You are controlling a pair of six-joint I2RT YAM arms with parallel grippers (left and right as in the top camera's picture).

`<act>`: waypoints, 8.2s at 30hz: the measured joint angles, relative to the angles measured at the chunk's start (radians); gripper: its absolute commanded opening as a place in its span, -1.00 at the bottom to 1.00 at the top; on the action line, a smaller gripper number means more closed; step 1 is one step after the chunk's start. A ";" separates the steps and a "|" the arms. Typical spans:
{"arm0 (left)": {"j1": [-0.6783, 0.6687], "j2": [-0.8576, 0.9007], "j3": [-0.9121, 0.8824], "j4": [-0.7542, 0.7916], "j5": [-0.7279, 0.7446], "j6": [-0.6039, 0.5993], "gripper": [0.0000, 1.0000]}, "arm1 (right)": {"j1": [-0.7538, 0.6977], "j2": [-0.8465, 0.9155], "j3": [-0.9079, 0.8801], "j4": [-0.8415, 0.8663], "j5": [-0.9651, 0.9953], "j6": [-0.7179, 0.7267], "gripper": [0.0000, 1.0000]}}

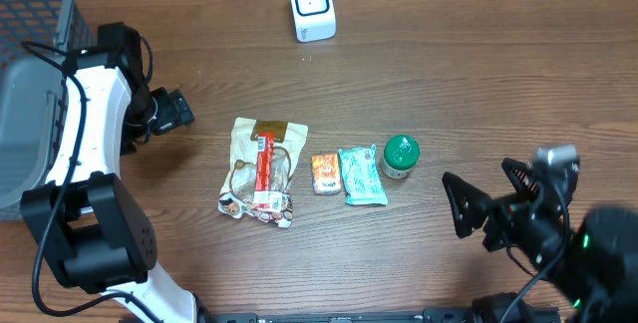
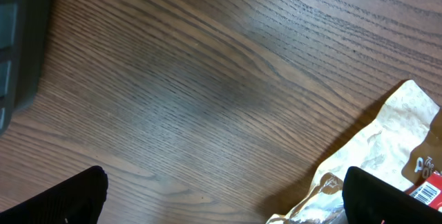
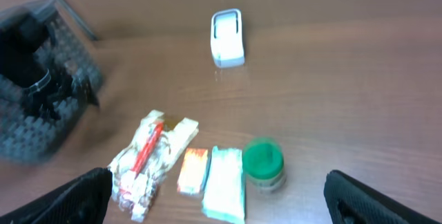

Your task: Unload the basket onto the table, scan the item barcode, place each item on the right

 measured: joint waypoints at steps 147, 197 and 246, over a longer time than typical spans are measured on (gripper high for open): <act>0.000 0.000 0.000 0.000 -0.002 0.000 1.00 | 0.571 1.170 0.037 0.433 0.292 0.156 0.34; 0.000 0.000 0.000 0.000 -0.002 0.000 0.99 | 0.746 1.278 0.037 0.543 0.513 0.283 0.75; 0.000 0.000 0.000 0.000 -0.002 0.000 0.99 | 0.747 1.339 0.051 0.595 0.537 0.324 -0.31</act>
